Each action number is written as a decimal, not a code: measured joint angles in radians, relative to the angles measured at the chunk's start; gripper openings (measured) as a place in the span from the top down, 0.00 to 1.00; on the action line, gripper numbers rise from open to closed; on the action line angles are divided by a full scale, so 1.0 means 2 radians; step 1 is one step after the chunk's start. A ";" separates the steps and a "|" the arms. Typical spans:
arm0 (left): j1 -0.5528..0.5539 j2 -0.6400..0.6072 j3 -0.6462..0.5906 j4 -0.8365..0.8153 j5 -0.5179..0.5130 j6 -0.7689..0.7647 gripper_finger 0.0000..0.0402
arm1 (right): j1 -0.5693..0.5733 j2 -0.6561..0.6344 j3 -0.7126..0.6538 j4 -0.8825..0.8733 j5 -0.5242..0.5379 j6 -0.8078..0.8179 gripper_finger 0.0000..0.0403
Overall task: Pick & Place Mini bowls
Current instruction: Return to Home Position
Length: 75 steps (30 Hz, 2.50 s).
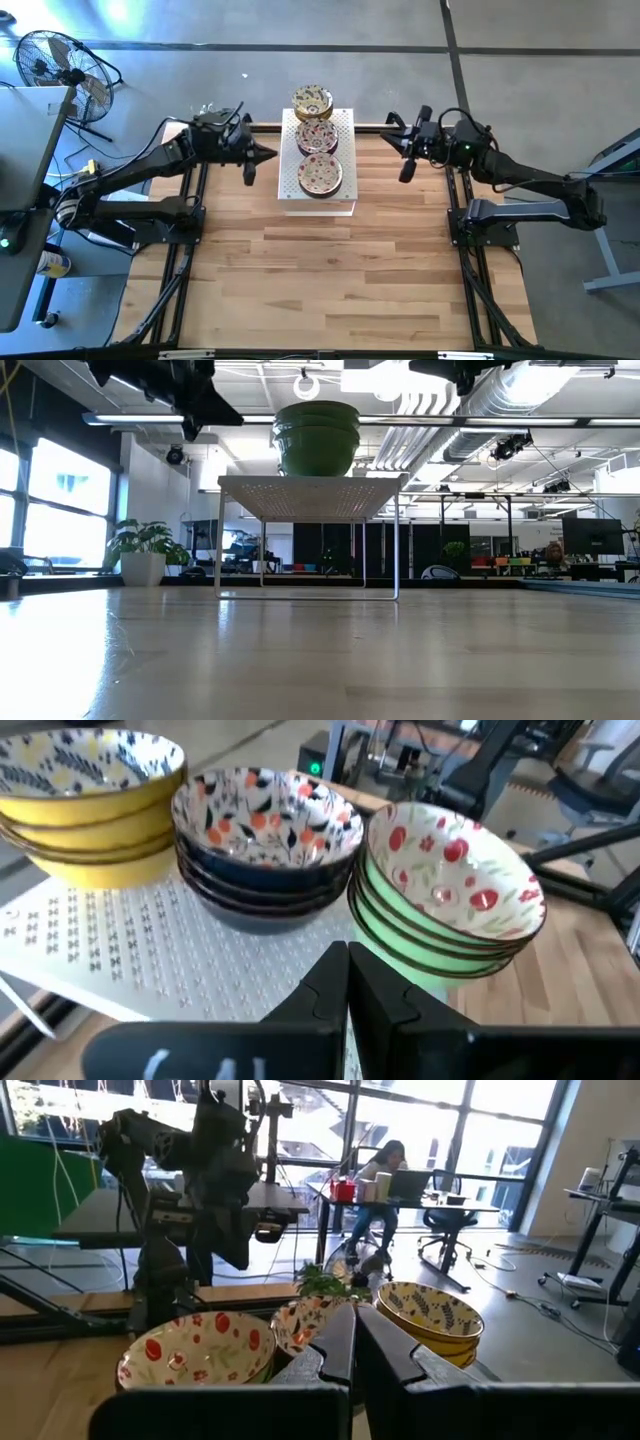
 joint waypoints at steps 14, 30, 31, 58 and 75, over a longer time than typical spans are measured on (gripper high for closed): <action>0.000 -0.013 -0.093 0.171 0.038 -0.014 1.00 | -0.002 -0.006 0.000 -0.076 0.033 -0.007 1.00; 0.000 -0.152 -0.255 0.290 -0.005 -0.022 1.00 | -0.002 -0.138 -0.250 0.163 0.065 0.053 1.00; 0.000 -0.162 -0.263 0.289 -0.006 -0.023 1.00 | -0.002 -0.149 -0.262 0.155 0.065 0.051 1.00; 0.000 -0.445 -0.407 0.145 -0.083 -0.032 1.00 | -0.002 -0.438 -0.402 -0.011 -0.004 0.088 1.00; 0.000 -0.443 -0.408 0.130 -0.116 -0.028 1.00 | -0.002 -0.435 -0.402 -0.030 0.050 0.058 1.00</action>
